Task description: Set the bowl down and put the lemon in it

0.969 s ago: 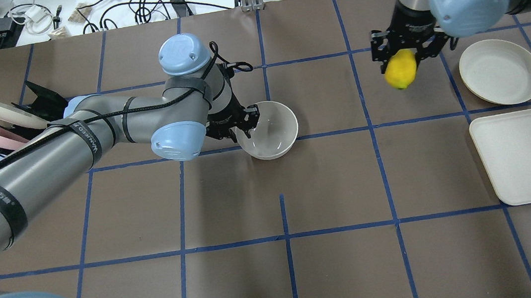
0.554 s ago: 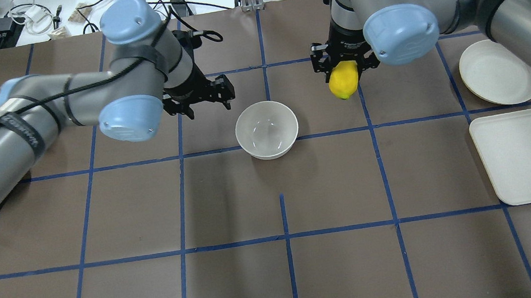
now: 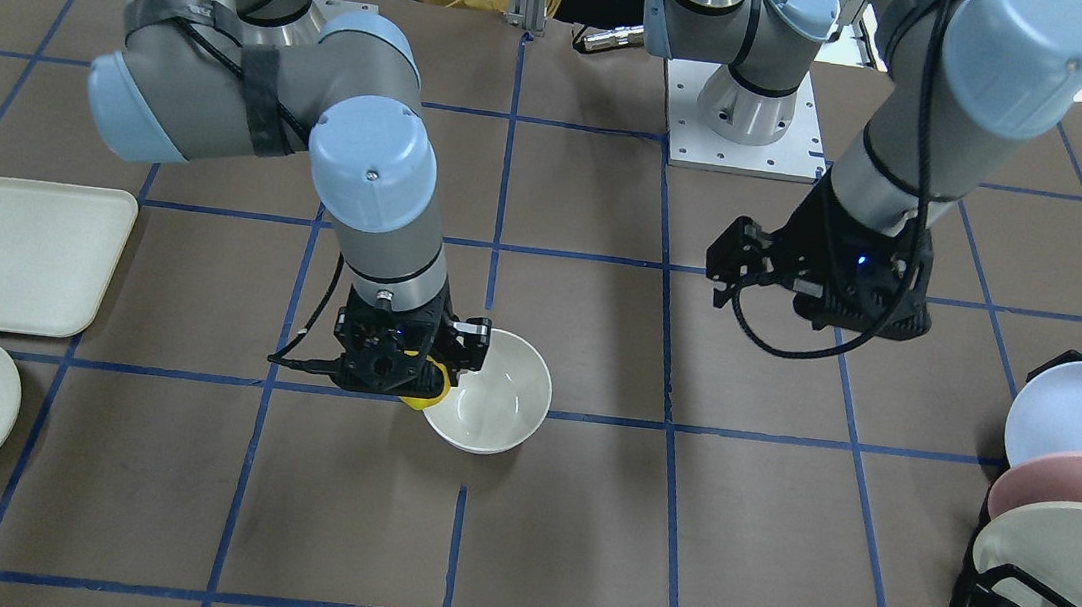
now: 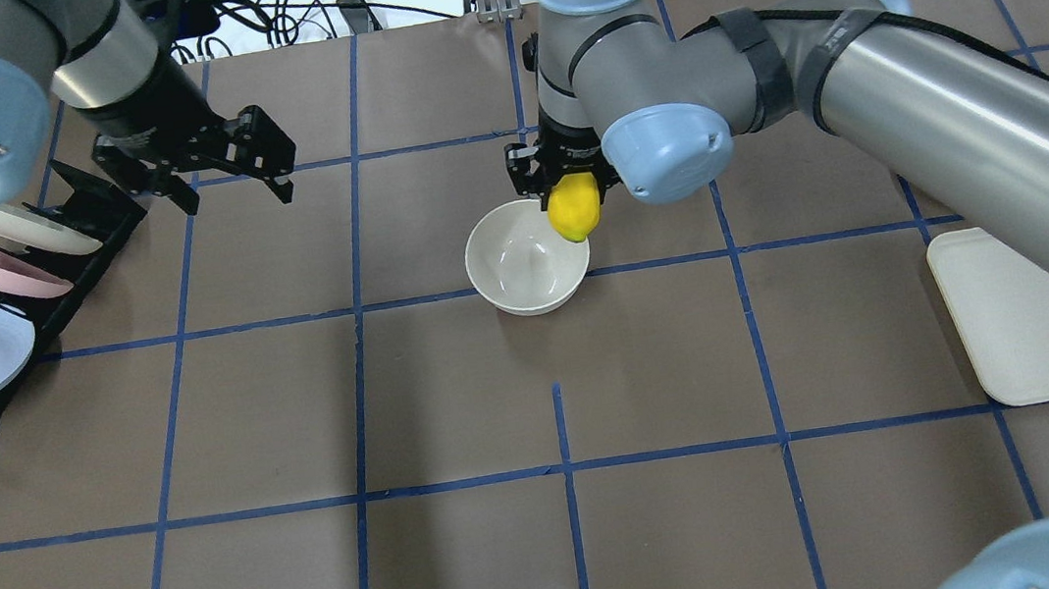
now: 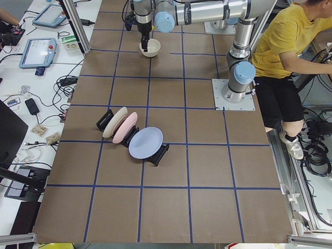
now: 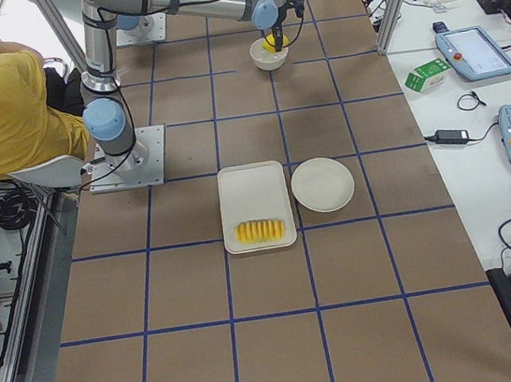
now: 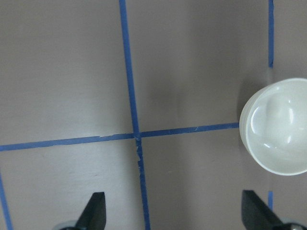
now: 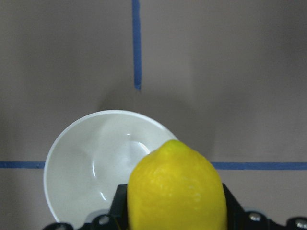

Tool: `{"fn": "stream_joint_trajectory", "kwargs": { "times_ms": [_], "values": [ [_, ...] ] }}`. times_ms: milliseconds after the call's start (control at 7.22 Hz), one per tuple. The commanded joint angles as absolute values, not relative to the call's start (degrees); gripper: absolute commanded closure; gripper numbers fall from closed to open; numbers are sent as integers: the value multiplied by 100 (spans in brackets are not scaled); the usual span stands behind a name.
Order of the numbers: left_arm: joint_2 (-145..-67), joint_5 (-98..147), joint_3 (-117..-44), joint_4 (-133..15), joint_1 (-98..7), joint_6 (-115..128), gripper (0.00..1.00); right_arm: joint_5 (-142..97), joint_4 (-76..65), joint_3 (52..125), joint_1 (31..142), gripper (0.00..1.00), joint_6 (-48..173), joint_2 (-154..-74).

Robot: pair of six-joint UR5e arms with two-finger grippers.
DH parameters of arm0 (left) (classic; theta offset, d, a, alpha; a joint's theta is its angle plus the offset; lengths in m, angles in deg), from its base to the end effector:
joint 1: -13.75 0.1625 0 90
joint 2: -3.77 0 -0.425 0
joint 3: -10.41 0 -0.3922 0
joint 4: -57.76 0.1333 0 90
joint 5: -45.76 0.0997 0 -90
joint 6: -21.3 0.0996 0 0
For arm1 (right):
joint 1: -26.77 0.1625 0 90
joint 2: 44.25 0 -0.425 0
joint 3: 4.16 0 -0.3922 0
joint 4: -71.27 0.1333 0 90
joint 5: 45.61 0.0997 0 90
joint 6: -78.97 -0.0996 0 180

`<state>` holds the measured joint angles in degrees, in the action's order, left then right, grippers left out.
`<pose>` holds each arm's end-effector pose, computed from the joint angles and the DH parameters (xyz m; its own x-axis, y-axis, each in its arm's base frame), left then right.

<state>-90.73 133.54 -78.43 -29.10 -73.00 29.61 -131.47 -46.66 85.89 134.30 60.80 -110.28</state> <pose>-0.1072 -0.5312 0.4635 -0.9954 0.0881 0.0388 0.0881 0.9961 -0.0021 0.3259 -0.5652 0.2989 -0.9959 0.0068 -0.0897 0.0106 0.9990 -0.0423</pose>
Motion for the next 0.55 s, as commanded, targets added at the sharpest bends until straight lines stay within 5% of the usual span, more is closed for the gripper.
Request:
{"fn": "stream_joint_trajectory", "kwargs": {
  "times_ms": [0,415],
  "values": [
    [-8581,13454,-7967,-3170,-7255,3027,0,-13086,-4895,8601,13689,100,5902,-10728],
    [-8632,13356,-7941,-3083,-7229,2991,0,-13077,-5195,8628,13804,100,5902,-10331]
  ]
}}
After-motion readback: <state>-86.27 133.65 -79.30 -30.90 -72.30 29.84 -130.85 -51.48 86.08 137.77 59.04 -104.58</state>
